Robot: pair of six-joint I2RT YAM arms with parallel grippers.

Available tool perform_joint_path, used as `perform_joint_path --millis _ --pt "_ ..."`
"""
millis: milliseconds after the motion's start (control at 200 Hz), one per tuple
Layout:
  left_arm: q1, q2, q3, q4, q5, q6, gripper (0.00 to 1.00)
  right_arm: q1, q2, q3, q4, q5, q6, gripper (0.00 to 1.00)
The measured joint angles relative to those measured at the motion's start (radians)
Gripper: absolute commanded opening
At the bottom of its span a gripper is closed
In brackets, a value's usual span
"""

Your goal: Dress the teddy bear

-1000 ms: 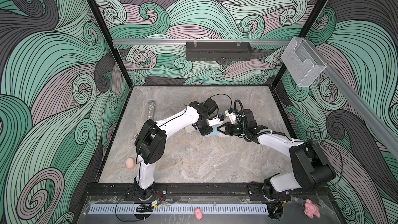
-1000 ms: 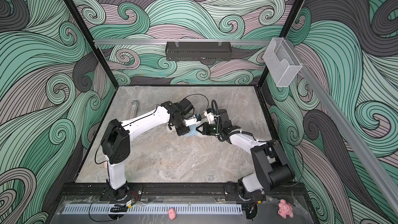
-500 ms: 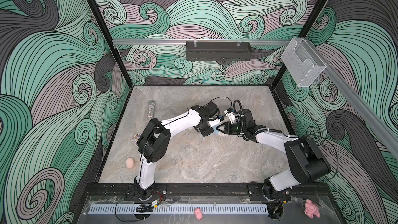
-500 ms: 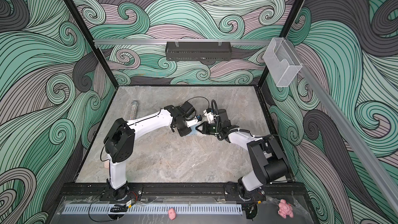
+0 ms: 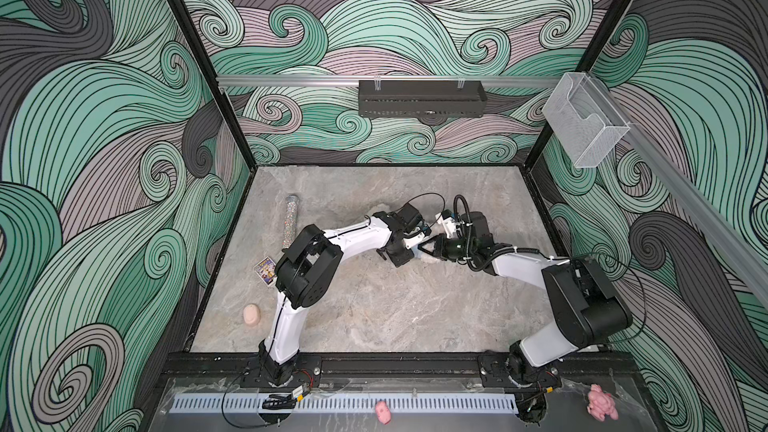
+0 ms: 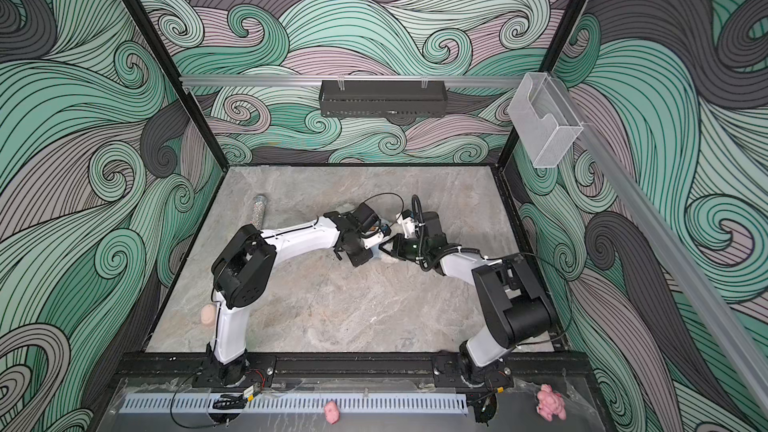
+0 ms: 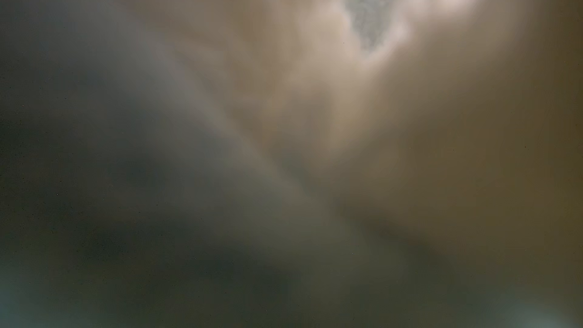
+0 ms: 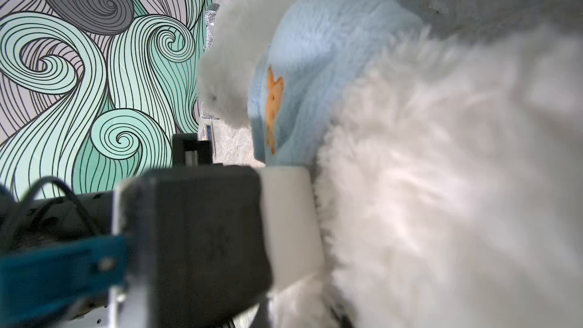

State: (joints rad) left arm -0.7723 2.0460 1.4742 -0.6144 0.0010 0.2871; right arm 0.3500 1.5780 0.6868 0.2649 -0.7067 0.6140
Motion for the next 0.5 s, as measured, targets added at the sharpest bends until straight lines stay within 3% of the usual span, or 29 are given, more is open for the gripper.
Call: perform_joint_path --millis 50,215,500 --pt "0.005 -0.007 -0.021 0.027 0.011 -0.009 0.0 -0.001 0.0 -0.003 0.003 -0.004 0.002 0.0" --pt "0.055 -0.102 -0.142 0.13 0.125 -0.081 0.0 -0.003 -0.003 -0.008 -0.001 -0.007 -0.029 0.0" --pt "0.17 -0.324 -0.314 0.349 0.426 -0.401 0.0 0.055 -0.101 -0.018 -0.106 0.156 -0.192 0.0"
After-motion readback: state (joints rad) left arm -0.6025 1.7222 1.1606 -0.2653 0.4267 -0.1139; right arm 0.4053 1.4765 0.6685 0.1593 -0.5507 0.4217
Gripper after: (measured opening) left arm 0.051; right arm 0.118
